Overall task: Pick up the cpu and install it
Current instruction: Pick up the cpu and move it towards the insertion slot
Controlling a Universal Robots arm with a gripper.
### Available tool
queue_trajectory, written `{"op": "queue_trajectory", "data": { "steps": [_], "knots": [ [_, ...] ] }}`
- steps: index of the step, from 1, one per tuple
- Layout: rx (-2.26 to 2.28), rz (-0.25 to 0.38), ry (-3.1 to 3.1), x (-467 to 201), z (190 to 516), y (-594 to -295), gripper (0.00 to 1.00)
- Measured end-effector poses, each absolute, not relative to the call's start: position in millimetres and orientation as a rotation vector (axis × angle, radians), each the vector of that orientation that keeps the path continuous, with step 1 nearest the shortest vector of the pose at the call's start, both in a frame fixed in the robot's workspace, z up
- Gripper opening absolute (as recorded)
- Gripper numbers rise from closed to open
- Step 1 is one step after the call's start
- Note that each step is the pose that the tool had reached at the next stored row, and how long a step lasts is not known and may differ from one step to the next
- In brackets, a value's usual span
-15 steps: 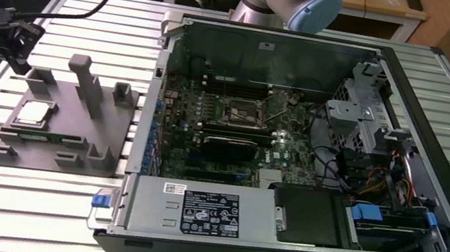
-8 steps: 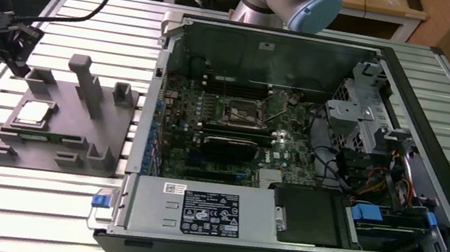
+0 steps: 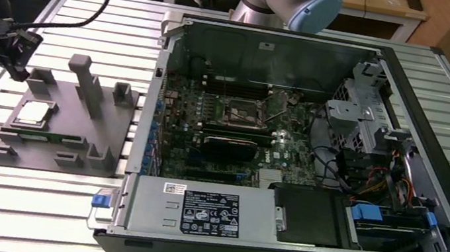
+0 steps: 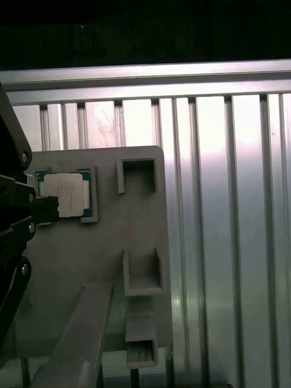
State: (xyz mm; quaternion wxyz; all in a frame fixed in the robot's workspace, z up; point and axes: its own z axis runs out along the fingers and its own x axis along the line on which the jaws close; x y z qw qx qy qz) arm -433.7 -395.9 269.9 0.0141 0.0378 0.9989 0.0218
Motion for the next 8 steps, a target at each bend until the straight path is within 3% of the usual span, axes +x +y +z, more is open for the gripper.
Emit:
{"op": "queue_trajectory", "data": {
  "steps": [8],
  "knots": [
    [0.118, 0.068, 3.110, -434.5, 261.9, -403.1, 0.11]
  ]
}}
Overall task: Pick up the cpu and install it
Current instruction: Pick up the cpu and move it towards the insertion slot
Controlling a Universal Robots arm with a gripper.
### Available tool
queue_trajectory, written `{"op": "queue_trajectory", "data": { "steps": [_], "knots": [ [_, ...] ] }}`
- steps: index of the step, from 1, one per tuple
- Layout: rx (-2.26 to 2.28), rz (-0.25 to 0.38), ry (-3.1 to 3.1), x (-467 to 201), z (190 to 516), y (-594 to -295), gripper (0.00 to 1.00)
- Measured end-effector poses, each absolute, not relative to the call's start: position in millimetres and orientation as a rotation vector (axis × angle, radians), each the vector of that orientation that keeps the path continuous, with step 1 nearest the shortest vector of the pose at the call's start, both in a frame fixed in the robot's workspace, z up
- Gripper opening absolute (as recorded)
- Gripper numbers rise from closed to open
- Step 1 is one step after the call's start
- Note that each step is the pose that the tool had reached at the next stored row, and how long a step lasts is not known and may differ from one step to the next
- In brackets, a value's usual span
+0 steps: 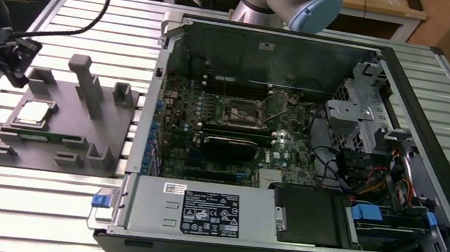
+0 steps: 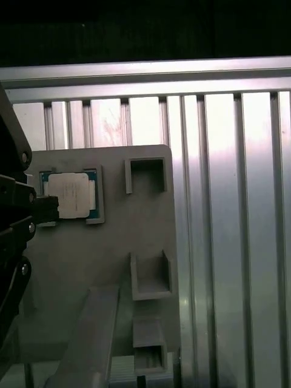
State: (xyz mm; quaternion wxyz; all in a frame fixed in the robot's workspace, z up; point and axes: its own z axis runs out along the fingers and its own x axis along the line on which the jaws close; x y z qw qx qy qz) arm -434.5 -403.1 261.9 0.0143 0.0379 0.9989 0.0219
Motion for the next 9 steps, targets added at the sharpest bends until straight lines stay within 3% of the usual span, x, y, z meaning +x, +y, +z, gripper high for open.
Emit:
{"op": "queue_trajectory", "data": {
  "steps": [9],
  "knots": [
    [0.118, 0.068, 3.110, -436.0, 250.9, -405.9, 0.11]
  ]
}}
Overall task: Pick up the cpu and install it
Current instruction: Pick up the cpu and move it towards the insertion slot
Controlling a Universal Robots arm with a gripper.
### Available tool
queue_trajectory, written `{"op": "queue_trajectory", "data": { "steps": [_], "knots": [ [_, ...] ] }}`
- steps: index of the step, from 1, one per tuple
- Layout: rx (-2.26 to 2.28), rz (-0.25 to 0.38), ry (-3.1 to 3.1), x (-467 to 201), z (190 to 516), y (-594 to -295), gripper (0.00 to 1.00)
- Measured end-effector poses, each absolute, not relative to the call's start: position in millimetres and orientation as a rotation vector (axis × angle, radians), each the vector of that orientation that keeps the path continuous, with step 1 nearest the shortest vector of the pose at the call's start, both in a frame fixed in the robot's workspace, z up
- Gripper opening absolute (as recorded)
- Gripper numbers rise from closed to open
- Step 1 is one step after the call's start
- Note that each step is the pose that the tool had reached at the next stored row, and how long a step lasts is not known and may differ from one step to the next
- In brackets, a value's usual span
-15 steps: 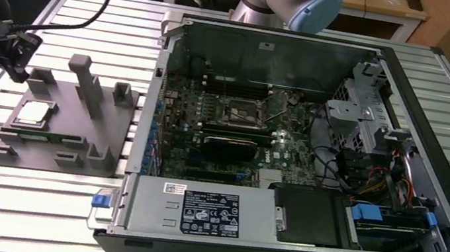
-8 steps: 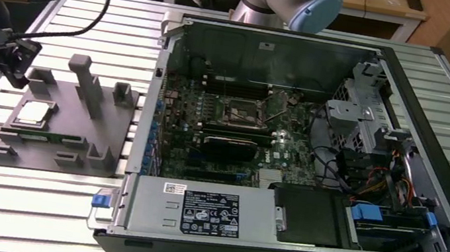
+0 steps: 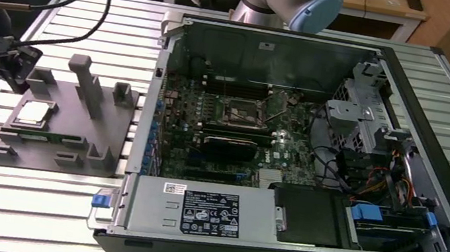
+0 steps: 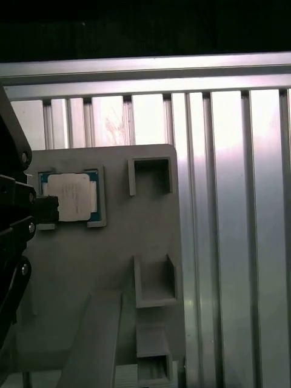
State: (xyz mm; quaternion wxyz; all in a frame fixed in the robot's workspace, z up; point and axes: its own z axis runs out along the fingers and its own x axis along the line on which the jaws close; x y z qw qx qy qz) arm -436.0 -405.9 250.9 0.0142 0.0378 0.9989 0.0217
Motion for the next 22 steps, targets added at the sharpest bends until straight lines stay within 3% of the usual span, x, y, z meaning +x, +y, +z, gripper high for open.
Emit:
{"op": "queue_trajectory", "data": {
  "steps": [22],
  "knots": [
    [0.118, 0.068, 3.107, -439.2, 215.1, -407.9, 0.11]
  ]
}}
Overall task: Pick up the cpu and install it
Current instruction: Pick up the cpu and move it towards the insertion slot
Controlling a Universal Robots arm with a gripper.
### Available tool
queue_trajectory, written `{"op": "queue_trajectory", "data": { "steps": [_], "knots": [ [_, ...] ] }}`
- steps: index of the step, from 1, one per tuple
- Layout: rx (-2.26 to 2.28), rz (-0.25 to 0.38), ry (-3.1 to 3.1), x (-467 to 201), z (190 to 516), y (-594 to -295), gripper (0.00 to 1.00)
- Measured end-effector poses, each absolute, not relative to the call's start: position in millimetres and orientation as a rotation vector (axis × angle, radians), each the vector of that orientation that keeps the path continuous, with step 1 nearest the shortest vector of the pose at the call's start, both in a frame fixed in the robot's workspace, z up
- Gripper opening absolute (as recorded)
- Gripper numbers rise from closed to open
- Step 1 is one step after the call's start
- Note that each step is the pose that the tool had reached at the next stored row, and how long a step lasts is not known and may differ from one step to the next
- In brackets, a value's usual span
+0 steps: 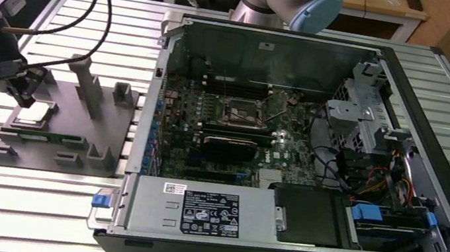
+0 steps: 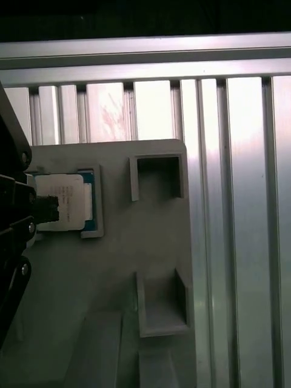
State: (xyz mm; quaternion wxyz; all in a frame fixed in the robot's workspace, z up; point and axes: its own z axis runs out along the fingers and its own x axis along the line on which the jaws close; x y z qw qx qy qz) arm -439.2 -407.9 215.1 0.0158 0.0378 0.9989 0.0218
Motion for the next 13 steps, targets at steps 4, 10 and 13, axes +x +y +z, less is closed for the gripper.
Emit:
{"op": "queue_trajectory", "data": {
  "steps": [4, 10, 13],
  "knots": [
    [0.117, 0.068, 3.106, -439.4, 208.6, -408.0, 0.11],
    [0.117, 0.068, 3.106, -439.6, 200.3, -407.9, 0.11],
    [0.118, 0.067, 3.106, -439.7, 200.1, -407.9, 0.11]
  ]
}}
